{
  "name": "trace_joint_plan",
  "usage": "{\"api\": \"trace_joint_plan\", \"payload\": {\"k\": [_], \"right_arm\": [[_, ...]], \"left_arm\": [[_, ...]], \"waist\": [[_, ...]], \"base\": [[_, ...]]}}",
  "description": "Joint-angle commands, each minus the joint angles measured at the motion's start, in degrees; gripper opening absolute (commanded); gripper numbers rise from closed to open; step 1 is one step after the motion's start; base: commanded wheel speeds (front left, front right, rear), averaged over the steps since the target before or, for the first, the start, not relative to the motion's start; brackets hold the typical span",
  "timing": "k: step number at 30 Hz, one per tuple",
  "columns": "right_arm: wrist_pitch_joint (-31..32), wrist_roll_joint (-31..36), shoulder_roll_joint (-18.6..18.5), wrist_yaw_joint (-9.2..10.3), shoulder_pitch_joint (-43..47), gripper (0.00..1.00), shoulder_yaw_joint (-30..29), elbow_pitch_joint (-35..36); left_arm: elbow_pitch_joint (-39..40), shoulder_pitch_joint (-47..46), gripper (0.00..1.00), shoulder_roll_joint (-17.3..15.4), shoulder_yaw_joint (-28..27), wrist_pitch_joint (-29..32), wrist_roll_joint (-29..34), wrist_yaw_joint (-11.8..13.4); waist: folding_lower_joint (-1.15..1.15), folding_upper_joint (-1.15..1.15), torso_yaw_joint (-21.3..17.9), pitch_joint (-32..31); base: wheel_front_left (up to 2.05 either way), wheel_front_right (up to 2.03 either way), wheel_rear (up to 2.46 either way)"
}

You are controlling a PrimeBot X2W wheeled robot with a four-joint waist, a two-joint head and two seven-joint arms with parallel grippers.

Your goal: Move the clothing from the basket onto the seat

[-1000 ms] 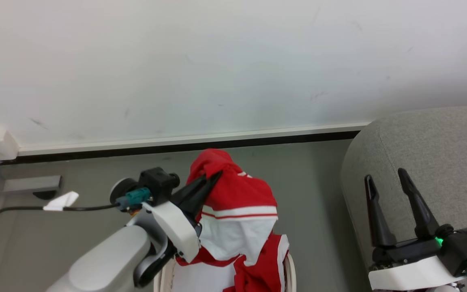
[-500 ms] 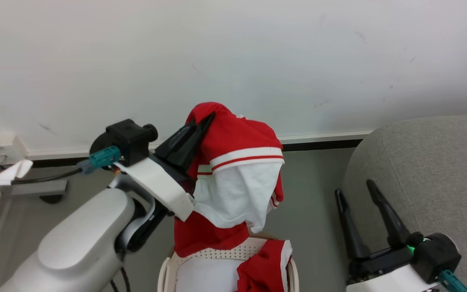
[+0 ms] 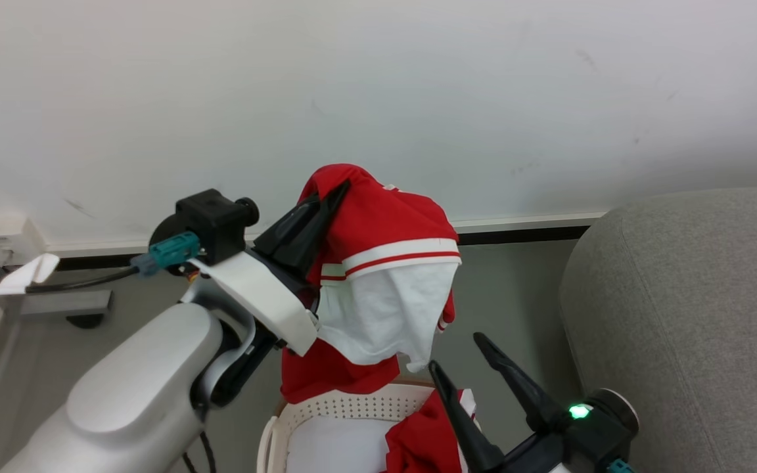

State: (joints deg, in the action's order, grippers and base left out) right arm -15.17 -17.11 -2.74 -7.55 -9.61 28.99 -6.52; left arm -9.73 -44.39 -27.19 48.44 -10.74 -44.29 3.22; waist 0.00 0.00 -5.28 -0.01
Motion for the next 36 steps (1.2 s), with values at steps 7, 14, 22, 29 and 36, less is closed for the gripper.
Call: {"api": "trace_joint_plan", "payload": {"k": [7,14,22,29,36], "right_arm": [[0.0,-1.0,-0.3,0.12,-4.0,1.00,5.2,-5.2],[0.0,-3.1,-0.2,0.12,-7.3,1.00,6.0,-11.2],[0.0,-5.4,-0.2,0.12,-8.7,1.00,5.7,-15.1],[0.0,-4.7,-0.3,0.12,-7.5,0.00,4.9,-14.8],[0.0,-4.5,-0.2,0.12,-7.0,0.00,4.0,-13.6]], "left_arm": [[-1.6,1.0,0.00,2.2,2.3,-0.4,0.7,-1.2],[-1.5,2.4,0.00,5.3,6.0,0.0,1.7,-1.9],[-0.9,4.2,0.00,8.3,9.7,0.8,2.3,-2.4],[-1.3,4.9,0.00,8.2,9.9,0.9,1.4,-1.9],[-2.1,6.0,0.00,7.5,9.8,0.1,0.8,-1.8]], "waist": [[0.00,0.00,2.4,0.0],[0.00,0.00,6.3,-0.6],[0.00,0.00,10.7,-1.6],[0.00,0.00,11.9,-1.6],[0.00,0.00,11.1,-1.1]], "base": [[0.00,0.00,0.00],[0.00,0.00,0.00],[0.00,0.00,0.00],[0.00,0.00,0.00],[0.00,0.00,0.00]]}}
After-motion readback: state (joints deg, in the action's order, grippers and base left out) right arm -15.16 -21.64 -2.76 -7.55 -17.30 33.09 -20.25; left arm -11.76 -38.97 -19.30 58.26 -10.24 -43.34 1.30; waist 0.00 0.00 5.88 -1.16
